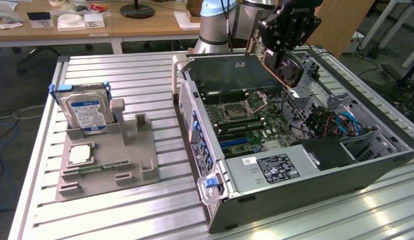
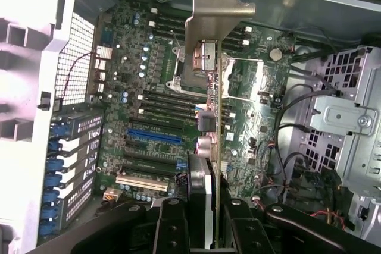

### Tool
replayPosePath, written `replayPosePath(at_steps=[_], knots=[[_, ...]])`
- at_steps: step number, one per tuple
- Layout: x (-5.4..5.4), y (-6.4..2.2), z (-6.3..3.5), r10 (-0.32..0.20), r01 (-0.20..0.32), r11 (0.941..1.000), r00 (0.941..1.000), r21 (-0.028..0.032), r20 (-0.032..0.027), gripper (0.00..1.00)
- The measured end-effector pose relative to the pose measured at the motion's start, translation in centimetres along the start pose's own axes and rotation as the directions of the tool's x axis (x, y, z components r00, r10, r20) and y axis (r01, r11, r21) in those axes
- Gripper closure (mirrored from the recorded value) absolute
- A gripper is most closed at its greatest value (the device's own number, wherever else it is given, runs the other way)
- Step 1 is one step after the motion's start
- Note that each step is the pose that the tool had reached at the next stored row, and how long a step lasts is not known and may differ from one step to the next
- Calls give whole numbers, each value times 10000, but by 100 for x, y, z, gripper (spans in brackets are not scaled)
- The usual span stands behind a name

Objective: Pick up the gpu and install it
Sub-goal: 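Insert the gpu into the slot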

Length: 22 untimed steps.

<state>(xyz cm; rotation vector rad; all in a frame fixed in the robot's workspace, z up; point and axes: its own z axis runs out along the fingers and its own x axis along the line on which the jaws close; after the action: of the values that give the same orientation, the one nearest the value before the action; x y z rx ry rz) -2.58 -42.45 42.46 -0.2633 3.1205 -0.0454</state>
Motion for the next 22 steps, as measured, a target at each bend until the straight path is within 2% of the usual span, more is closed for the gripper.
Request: replayPosePath(at_steps=[10, 22], knots=[[0, 0, 0, -687, 687, 9976, 9976, -3, 20, 72], [0, 0, 0, -1489, 1489, 9889, 9888, -7, 45, 72]])
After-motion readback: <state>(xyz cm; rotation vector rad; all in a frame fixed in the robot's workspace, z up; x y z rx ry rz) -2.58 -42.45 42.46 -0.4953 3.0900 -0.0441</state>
